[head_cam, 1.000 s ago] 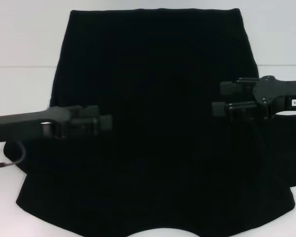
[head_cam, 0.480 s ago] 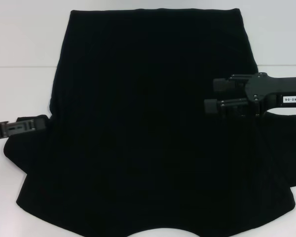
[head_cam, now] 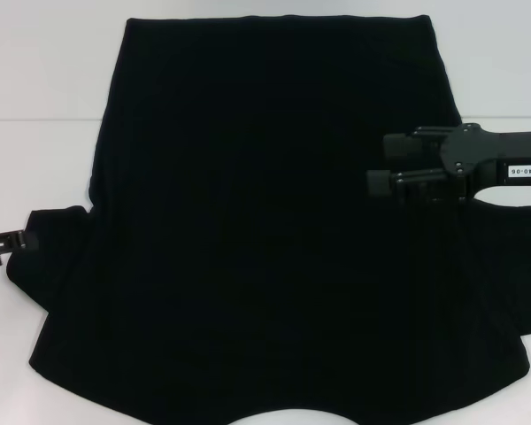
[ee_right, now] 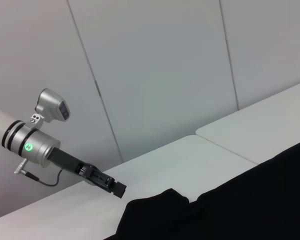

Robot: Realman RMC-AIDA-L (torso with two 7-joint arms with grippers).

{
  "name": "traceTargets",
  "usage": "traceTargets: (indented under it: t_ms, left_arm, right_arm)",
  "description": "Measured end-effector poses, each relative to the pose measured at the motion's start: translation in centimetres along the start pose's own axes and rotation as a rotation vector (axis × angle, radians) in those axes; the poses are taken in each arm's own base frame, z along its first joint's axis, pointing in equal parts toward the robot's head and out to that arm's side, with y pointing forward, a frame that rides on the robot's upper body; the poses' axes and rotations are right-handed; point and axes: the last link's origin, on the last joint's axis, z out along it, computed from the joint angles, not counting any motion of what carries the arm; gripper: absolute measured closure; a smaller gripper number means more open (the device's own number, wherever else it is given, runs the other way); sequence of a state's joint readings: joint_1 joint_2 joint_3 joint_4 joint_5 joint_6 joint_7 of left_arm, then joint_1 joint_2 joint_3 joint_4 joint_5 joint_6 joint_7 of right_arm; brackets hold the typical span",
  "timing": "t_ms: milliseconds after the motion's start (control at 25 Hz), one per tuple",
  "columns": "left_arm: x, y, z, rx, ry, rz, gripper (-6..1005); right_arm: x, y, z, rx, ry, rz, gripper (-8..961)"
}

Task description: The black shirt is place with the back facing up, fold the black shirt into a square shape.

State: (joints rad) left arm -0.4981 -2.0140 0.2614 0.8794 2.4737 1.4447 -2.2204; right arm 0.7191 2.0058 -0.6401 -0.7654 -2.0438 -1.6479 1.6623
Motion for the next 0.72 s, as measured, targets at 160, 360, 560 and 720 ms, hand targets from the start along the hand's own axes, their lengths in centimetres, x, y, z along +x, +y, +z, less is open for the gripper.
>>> traceTargets:
  t_ms: [160,360,560,720]
  left_arm:
    - [0.1,-0.5,0.6,0.064,-0.026,-0.006,125]
    - [0.0,-0.7,1.4,0.094,-0.039,-0.01,125]
    - [-0.1,-1.0,1.9,0.133,-0.064,-0.012,124]
    - [-0.2,-0.9,2.2,0.137,-0.073,-0.004,124]
  right_arm:
    - [-0.1,0.0,0.0,0.001,-0.002,-0.001,70]
    - [-0.1,0.0,0.0,0.001,-0.003,0.001,71]
    - [-0.1,0.0,0.0,0.001,-0.005,0.002,71]
    - [-0.1,0.0,0.0,0.002,-0.006,0.003,70]
